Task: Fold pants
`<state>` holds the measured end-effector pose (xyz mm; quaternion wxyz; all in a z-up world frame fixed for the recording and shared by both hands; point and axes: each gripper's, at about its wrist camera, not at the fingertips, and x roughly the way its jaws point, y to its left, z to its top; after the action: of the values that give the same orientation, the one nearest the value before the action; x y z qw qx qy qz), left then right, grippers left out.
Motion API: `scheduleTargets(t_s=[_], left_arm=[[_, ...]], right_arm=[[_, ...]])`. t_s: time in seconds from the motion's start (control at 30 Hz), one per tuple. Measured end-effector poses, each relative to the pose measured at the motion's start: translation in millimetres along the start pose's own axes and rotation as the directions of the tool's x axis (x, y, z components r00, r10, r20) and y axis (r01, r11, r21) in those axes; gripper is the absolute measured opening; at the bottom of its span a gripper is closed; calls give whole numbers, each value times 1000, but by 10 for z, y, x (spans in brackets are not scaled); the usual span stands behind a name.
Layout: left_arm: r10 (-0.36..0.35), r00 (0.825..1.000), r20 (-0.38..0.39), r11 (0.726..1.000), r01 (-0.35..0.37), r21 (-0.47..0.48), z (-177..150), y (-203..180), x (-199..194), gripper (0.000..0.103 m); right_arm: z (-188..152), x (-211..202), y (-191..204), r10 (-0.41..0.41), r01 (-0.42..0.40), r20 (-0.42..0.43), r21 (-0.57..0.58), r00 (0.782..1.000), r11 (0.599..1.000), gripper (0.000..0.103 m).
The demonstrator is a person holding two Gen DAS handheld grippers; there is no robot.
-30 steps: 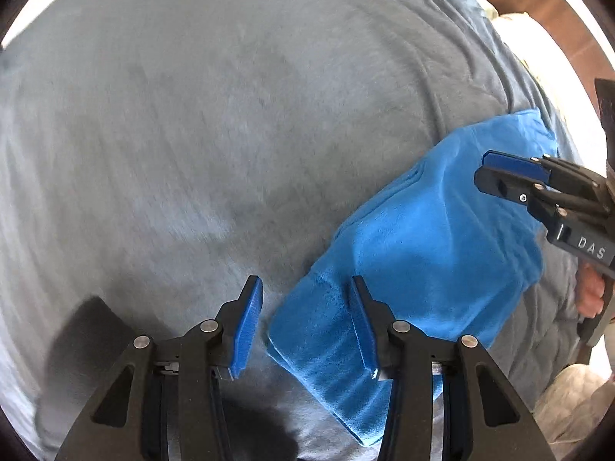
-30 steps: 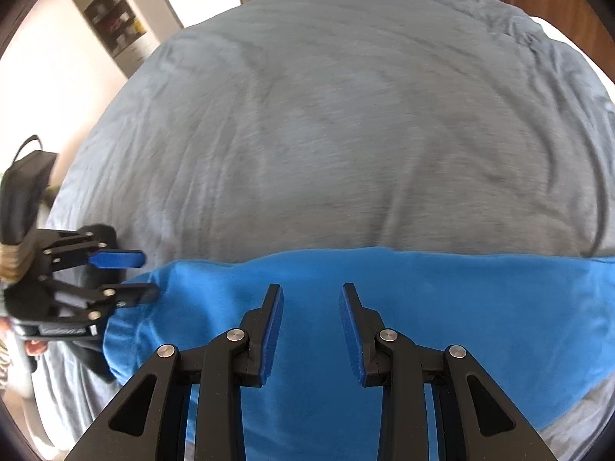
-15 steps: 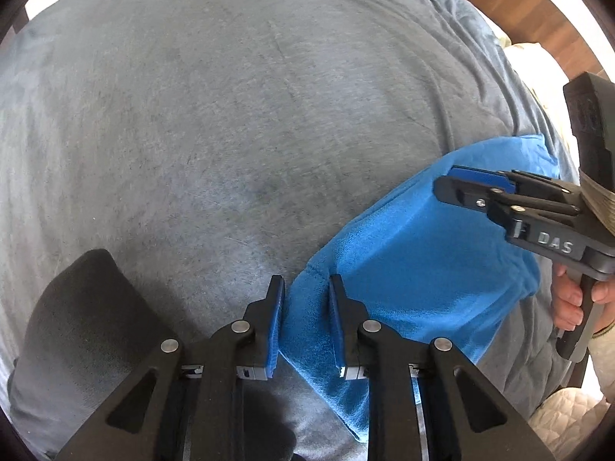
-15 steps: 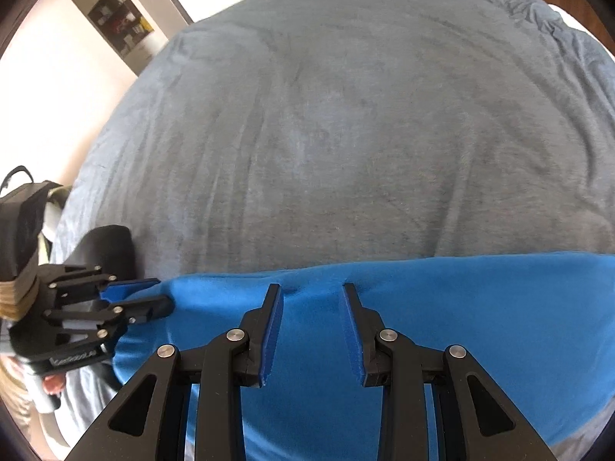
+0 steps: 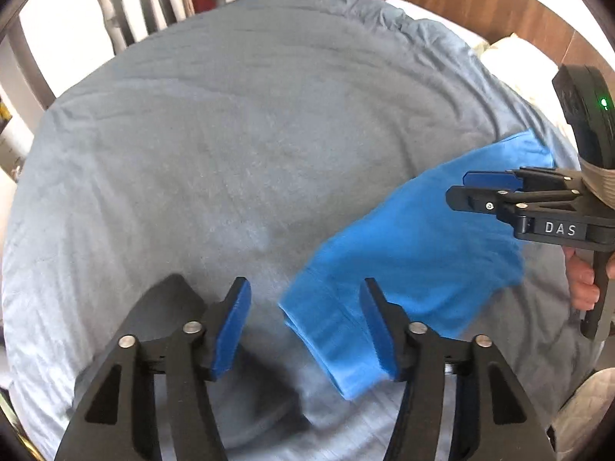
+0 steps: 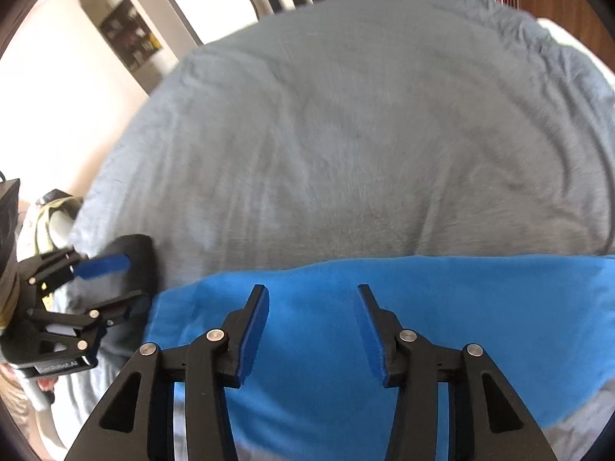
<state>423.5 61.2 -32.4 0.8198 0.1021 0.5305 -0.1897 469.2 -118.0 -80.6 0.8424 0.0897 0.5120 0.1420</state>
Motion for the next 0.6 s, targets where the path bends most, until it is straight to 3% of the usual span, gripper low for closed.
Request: scheduleTargets(t_s=[0.17,0.33,0.47,0.6], left_arm=[[51,998,22,999,-50,-19,-298,-398,-180,60],[68,997,26,994,-65,-87,-650,-860,-157,60],[61,998,-1,979,-61,-196,-791,-1065,-64,60],[94,994,-49,969,-103,-223,-904,-1167,121,60]], right_arm=[[-298,-507,-79,28,-28,46,-1,999,1000,49],[-741,-817,-262,2,-2,14,-33,1000,999,49],[-1045,-828,-468,-14,11,-59,-56,998,998,49],[-1238,-665,-627,-5,-3,-119,-64,993,998,49]])
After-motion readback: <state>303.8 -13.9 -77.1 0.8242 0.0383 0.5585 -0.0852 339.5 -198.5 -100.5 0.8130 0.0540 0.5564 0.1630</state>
